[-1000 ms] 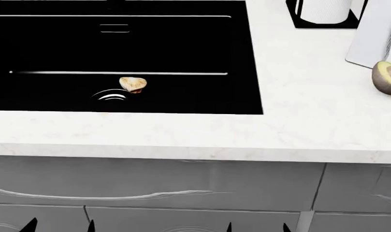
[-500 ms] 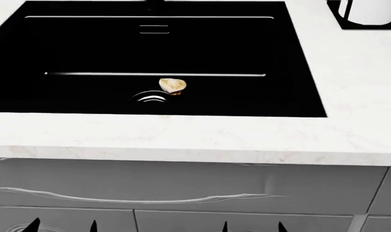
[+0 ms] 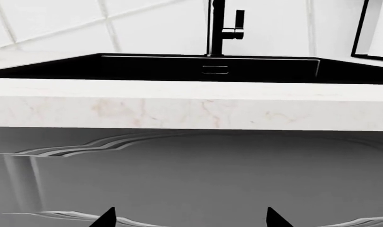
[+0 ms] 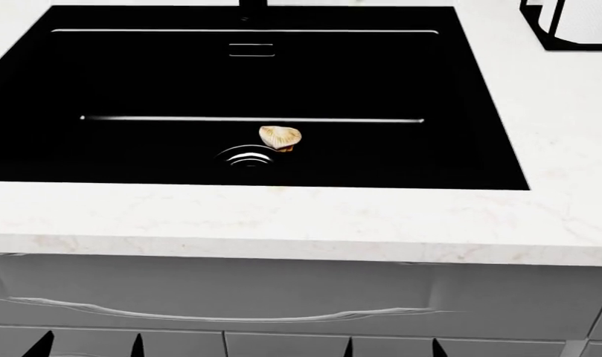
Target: Turn on the sink faucet.
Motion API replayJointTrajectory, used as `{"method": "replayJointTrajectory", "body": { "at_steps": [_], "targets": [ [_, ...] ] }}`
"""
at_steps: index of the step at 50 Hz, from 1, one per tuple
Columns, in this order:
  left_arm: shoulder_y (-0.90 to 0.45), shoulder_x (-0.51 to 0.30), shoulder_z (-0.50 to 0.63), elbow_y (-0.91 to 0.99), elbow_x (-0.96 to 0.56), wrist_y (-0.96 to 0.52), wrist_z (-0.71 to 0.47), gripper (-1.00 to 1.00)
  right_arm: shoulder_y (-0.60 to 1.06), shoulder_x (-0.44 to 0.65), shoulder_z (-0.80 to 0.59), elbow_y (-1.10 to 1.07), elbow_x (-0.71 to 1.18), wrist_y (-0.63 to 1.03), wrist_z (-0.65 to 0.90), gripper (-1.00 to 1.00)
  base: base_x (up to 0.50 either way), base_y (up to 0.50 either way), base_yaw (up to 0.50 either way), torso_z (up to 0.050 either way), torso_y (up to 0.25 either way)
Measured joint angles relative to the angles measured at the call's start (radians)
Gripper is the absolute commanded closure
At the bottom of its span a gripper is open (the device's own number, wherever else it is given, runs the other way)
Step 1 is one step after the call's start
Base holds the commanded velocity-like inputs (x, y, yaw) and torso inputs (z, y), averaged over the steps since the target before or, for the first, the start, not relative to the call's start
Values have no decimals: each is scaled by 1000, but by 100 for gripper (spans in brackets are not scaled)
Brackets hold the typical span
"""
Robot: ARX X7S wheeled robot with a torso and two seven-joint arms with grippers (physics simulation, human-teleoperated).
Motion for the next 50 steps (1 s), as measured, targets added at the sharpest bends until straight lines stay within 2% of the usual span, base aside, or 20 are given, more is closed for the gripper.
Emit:
{"method": "replayJointTrajectory", "body": {
  "at_steps": [39,50],
  "targets": [
    [10,-37,33,0,-29,69,-38,-100,24,34,-48,8,18,-1,41,-100,0,0,0,50,0],
    [8,-42,35,10,-43,49,-57,-100,27,40,-50,-8,40,9,52,-100,0,0,0,0,0]
  ]
}}
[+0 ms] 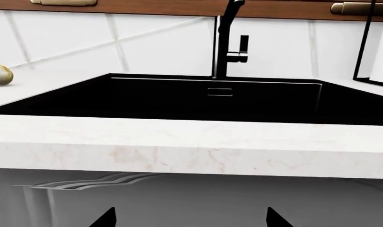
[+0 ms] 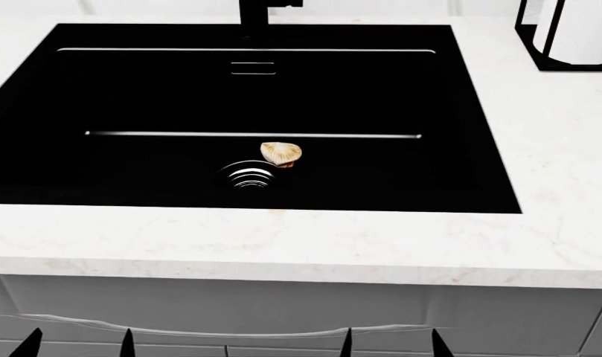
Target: Turn on the sink faucet.
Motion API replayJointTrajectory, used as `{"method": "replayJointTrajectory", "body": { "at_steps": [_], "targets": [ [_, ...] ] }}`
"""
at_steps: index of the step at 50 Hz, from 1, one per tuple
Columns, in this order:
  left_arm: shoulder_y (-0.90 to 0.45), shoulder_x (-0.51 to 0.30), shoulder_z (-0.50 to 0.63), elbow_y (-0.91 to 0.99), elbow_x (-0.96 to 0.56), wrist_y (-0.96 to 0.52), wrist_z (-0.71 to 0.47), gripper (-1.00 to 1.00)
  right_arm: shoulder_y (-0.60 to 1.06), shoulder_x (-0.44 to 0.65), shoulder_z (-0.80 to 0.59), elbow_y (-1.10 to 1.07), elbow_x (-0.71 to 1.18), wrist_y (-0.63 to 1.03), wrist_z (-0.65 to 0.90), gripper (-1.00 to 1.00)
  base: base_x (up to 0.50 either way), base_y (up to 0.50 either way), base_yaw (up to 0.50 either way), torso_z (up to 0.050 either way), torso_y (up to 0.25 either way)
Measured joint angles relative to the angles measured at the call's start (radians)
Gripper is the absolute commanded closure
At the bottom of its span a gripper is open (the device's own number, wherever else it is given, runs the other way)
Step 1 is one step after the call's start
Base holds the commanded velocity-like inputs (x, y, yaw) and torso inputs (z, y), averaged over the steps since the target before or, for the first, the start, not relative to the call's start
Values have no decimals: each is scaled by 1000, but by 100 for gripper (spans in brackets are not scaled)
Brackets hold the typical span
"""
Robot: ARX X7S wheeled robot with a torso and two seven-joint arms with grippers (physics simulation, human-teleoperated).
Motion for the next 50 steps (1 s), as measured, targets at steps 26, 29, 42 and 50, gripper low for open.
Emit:
{"method": "replayJointTrajectory", "body": {
  "at_steps": [26,29,42,50],
  "targets": [
    [-374,-114,-8,363,-177,-620,-50,-100,402,126,42,-350,71,594,23,-100,0,0,0,0,0],
    [-468,-116,7,314,-177,-653,-40,-100,482,134,49,-317,91,636,2,-100,0,0,0,0,0],
    [-775,-110,46,25,-164,-694,15,-100,717,149,69,-137,154,703,-91,-100,25,1,0,0,0],
    [-834,-111,48,-60,-165,-697,28,-100,747,159,78,-111,172,715,-110,-100,262,13,0,0,0]
  ]
}}
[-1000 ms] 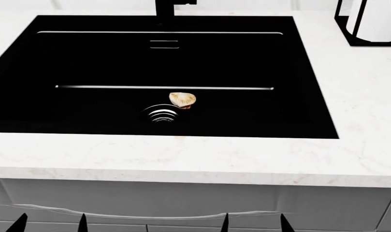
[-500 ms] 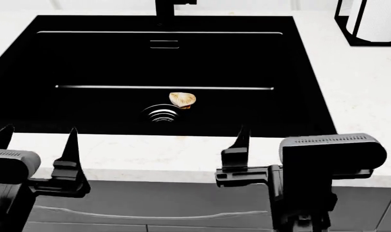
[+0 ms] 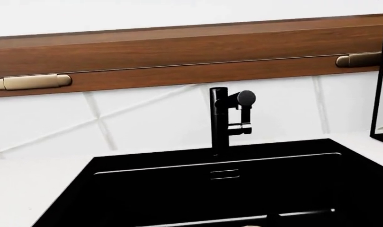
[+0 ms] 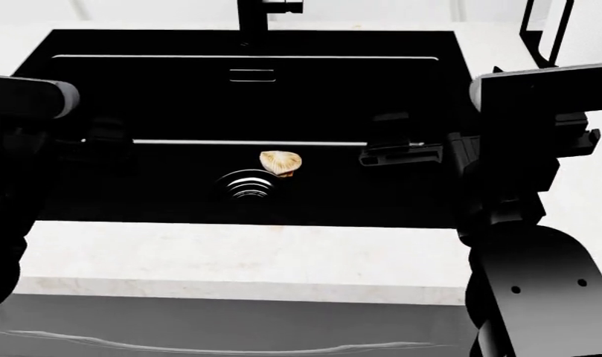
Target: Turn on the sink faucet.
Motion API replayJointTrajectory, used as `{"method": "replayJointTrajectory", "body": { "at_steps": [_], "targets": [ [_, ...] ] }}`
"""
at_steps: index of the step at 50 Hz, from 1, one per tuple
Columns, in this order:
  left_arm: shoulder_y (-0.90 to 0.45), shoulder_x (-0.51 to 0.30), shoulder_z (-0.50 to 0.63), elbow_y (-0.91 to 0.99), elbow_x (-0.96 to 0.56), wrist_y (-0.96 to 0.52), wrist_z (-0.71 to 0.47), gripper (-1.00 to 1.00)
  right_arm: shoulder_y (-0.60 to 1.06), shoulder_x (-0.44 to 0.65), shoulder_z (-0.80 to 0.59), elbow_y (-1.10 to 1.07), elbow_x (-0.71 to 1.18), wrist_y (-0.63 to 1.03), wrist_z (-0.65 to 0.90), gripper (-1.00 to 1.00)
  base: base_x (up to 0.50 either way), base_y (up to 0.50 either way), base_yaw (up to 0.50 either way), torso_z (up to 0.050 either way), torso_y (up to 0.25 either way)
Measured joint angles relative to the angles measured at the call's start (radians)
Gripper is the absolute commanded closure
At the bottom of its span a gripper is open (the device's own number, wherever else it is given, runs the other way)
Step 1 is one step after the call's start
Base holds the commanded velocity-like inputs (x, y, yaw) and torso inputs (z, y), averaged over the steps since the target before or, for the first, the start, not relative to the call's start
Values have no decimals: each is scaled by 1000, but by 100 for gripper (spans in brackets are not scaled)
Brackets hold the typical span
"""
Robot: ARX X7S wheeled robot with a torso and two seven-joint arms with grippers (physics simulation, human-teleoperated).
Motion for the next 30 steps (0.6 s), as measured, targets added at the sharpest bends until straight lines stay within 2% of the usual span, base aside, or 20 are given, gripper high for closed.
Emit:
{"method": "replayJointTrajectory", "body": {
  "at_steps": [17,30],
  "targets": [
    [-37,-1,5,-119,4,35,17,-100,6,20,4,24,9,2,-12,-100,370,202,0,0,0],
    [-30,-8,6,-133,0,42,18,-100,-13,28,16,33,17,-18,-15,-100,500,7,0,0,0]
  ]
}}
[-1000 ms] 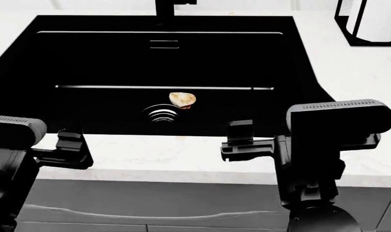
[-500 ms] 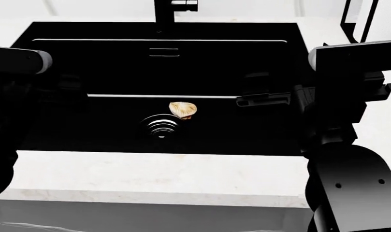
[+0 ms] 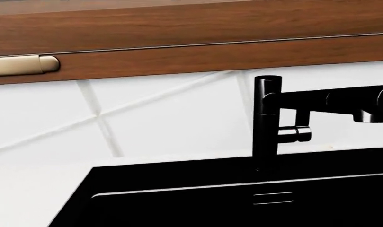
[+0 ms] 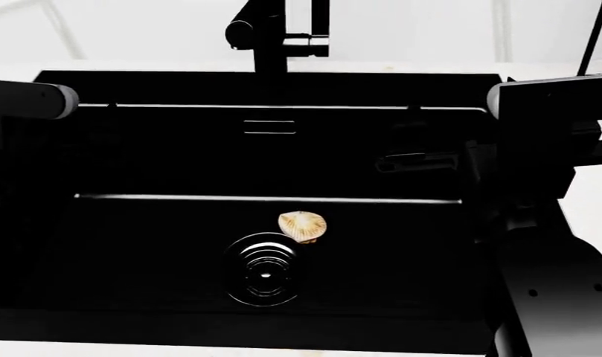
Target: Turn on the sink faucet.
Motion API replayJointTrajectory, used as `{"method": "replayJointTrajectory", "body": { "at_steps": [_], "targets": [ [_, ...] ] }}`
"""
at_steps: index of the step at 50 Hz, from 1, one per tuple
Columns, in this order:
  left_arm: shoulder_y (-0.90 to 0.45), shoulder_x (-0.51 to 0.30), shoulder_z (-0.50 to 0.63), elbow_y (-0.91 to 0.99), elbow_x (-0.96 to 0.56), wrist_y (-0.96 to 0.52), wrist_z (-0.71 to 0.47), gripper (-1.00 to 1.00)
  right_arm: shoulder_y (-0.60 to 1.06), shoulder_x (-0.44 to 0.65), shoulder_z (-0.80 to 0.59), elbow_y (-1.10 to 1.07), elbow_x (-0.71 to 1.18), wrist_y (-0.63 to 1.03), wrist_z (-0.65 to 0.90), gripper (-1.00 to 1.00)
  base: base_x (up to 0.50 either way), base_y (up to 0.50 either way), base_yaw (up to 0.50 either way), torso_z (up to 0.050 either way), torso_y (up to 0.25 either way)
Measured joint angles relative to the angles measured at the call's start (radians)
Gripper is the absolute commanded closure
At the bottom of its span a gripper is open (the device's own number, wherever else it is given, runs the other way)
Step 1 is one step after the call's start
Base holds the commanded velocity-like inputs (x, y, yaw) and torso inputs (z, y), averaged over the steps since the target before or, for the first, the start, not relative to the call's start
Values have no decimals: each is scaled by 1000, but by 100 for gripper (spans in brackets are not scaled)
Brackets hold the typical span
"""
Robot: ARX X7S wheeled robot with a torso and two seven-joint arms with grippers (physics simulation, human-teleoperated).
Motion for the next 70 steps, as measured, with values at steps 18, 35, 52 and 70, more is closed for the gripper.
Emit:
{"method": "replayJointTrajectory", "body": {
  "at_steps": [18,35,52,70],
  "targets": [
    [7,-12,-3,-9,-7,4,-1,-100,-7,-4,2,24,9,-27,-7,-100,500,0,0,0,1],
    [14,-23,-6,-25,-11,17,1,-100,-2,-15,-7,56,11,-48,-8,-100,500,9,0,0,1],
    [30,-30,-10,-31,-17,28,-3,-100,10,-25,-37,101,-3,-74,-13,-100,373,76,0,0,0],
    [58,-34,-26,-22,-36,55,-1,-100,120,-108,-132,340,-37,-184,-79,-100,0,0,0,0,0]
  ]
}}
